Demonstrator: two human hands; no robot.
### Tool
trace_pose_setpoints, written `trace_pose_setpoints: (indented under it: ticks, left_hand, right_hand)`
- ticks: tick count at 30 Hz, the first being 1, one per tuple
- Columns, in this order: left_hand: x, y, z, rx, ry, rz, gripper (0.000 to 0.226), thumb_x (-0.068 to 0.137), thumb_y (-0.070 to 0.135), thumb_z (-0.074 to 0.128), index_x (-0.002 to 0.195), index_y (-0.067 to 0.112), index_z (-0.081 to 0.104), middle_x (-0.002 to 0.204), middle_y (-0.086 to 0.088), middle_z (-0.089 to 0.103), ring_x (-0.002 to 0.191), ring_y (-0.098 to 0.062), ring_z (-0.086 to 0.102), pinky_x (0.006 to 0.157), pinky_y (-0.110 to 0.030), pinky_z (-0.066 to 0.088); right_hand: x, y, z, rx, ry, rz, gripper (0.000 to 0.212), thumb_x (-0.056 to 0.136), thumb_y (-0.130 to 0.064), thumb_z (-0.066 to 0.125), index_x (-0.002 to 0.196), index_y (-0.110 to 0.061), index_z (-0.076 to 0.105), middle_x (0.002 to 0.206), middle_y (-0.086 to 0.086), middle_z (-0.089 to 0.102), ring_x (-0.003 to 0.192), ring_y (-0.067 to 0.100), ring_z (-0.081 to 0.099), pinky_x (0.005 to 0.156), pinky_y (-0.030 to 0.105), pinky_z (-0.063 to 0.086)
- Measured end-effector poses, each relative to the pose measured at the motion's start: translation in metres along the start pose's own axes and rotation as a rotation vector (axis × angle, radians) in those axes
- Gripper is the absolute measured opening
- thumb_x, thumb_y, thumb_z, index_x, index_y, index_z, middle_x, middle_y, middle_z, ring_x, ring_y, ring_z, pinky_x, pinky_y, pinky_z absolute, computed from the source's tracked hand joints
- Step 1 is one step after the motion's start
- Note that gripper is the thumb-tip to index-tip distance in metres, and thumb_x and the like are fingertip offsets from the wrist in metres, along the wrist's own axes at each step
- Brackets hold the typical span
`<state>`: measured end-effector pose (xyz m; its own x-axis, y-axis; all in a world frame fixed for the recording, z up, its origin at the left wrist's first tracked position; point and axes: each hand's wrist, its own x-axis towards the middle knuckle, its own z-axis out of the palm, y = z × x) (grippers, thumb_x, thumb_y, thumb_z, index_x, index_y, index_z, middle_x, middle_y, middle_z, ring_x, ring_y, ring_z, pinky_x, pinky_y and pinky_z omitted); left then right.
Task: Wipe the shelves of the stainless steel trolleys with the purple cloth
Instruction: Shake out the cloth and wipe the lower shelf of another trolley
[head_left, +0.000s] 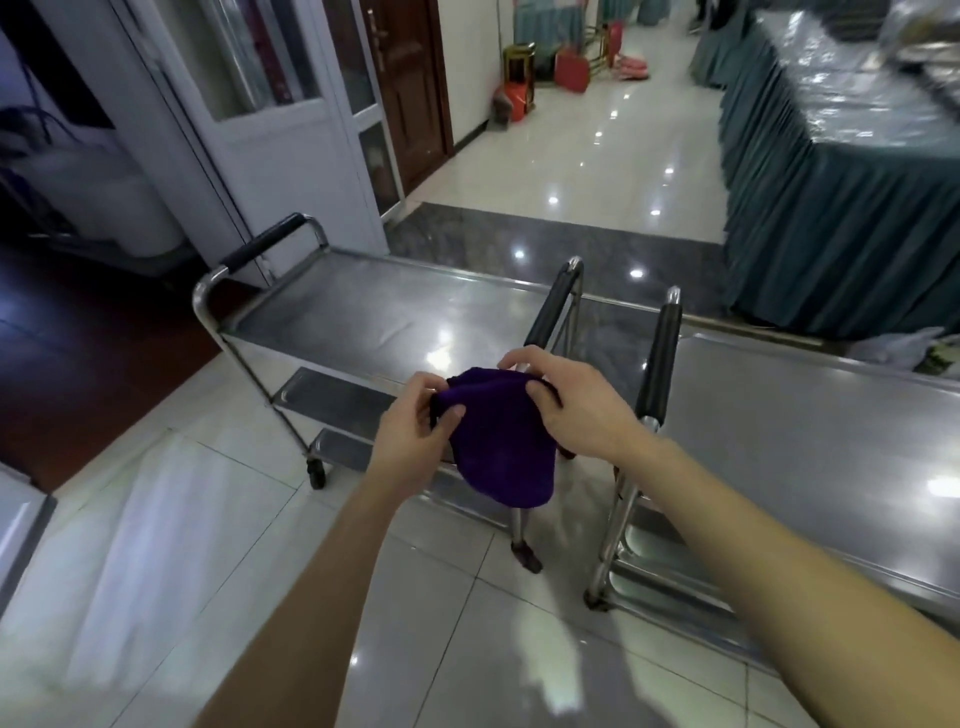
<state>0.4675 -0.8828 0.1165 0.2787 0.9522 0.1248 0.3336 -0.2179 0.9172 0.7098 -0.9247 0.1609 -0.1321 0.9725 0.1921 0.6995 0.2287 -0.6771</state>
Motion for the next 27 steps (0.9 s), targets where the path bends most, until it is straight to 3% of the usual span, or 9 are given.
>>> trace_pose_setpoints:
  ticks: [3, 6, 9, 13, 16, 18, 22, 25, 27]
  left_hand:
    - [0.015, 0.002, -0.001, -0.005, 0.006, 0.029, 0.010, 0.107, 0.022, 0.066, 0.117, 0.024, 0.065, 0.104, 0.013, 0.073, 0.098, -0.009, 0.070, 0.087, -0.042, 0.063]
    - [0.030, 0.002, -0.005, 0.019, 0.003, 0.126, 0.004, 0.105, 0.025, 0.068, 0.108, 0.026, 0.071, 0.100, 0.010, 0.074, 0.095, -0.011, 0.069, 0.081, -0.030, 0.057]
    - [0.047, 0.002, -0.013, -0.017, -0.065, 0.122, 0.006, 0.100, 0.029, 0.071, 0.103, 0.031, 0.075, 0.100, 0.008, 0.076, 0.095, -0.016, 0.072, 0.082, -0.032, 0.060]
    - [0.076, -0.009, -0.027, 0.024, -0.076, 0.075, 0.011, 0.098, 0.038, 0.072, 0.106, 0.033, 0.076, 0.101, 0.005, 0.078, 0.095, -0.017, 0.075, 0.087, -0.049, 0.063]
    - [0.096, -0.022, -0.032, -0.035, -0.116, -0.046, 0.045, 0.087, 0.046, 0.085, 0.120, 0.024, 0.064, 0.112, 0.002, 0.077, 0.104, -0.021, 0.075, 0.090, -0.050, 0.064]
    - [0.110, -0.033, -0.031, 0.084, -0.157, -0.092, 0.058, 0.076, 0.043, 0.095, 0.121, 0.023, 0.063, 0.114, 0.003, 0.074, 0.108, -0.020, 0.072, 0.092, -0.048, 0.064]
    - [0.143, -0.049, -0.021, 0.241, -0.175, -0.118, 0.043, 0.081, 0.025, 0.095, 0.116, 0.029, 0.070, 0.108, 0.011, 0.075, 0.104, -0.005, 0.069, 0.094, -0.039, 0.058]
    - [0.176, -0.054, -0.020, 0.285, -0.183, -0.091, 0.027, 0.091, 0.019, 0.084, 0.114, 0.026, 0.073, 0.101, 0.004, 0.075, 0.098, -0.019, 0.071, 0.093, -0.053, 0.057]
    - [0.205, -0.053, -0.023, 0.298, -0.166, -0.055, 0.016, 0.093, 0.029, 0.074, 0.109, 0.030, 0.074, 0.095, 0.006, 0.074, 0.094, -0.020, 0.071, 0.088, -0.051, 0.058]
  right_hand:
    - [0.014, 0.006, 0.006, -0.092, -0.118, 0.019, 0.039, 0.098, -0.054, 0.070, 0.132, -0.045, 0.054, 0.119, -0.010, 0.065, 0.101, 0.014, 0.066, 0.090, 0.044, 0.060]
    - [0.028, 0.013, 0.018, 0.017, -0.110, 0.056, 0.042, 0.085, -0.065, 0.081, 0.111, -0.042, 0.057, 0.124, -0.012, 0.061, 0.105, 0.012, 0.065, 0.089, 0.041, 0.058]
    - [0.048, 0.017, 0.024, 0.132, -0.078, 0.055, 0.040, 0.083, -0.060, 0.086, 0.106, -0.038, 0.061, 0.146, -0.017, 0.060, 0.125, 0.009, 0.062, 0.100, 0.038, 0.054]
    - [0.090, 0.019, 0.026, 0.130, -0.073, -0.002, 0.020, 0.095, -0.045, 0.080, 0.104, -0.041, 0.063, 0.099, -0.016, 0.071, 0.093, 0.007, 0.068, 0.084, 0.041, 0.060]
    - [0.120, 0.028, 0.030, 0.157, 0.029, -0.057, 0.012, 0.102, -0.029, 0.073, 0.099, -0.029, 0.061, 0.083, -0.014, 0.068, 0.076, 0.006, 0.066, 0.071, 0.031, 0.056]
    - [0.138, 0.036, 0.029, 0.192, 0.075, -0.027, 0.016, 0.103, -0.027, 0.070, 0.096, -0.029, 0.056, 0.073, -0.009, 0.065, 0.064, 0.011, 0.061, 0.060, 0.029, 0.049]
    - [0.172, 0.058, 0.021, 0.251, 0.083, 0.049, 0.017, 0.103, -0.026, 0.069, 0.095, -0.028, 0.054, 0.076, -0.006, 0.068, 0.068, 0.020, 0.065, 0.065, 0.040, 0.054]
    - [0.191, 0.080, 0.013, 0.332, 0.148, 0.093, 0.014, 0.104, -0.025, 0.069, 0.103, -0.029, 0.056, 0.089, -0.009, 0.072, 0.078, 0.015, 0.069, 0.072, 0.036, 0.058]
    - [0.201, 0.098, 0.008, 0.431, 0.207, 0.180, 0.019, 0.106, -0.025, 0.067, 0.116, -0.032, 0.053, 0.098, -0.006, 0.075, 0.084, 0.016, 0.072, 0.077, 0.040, 0.061]
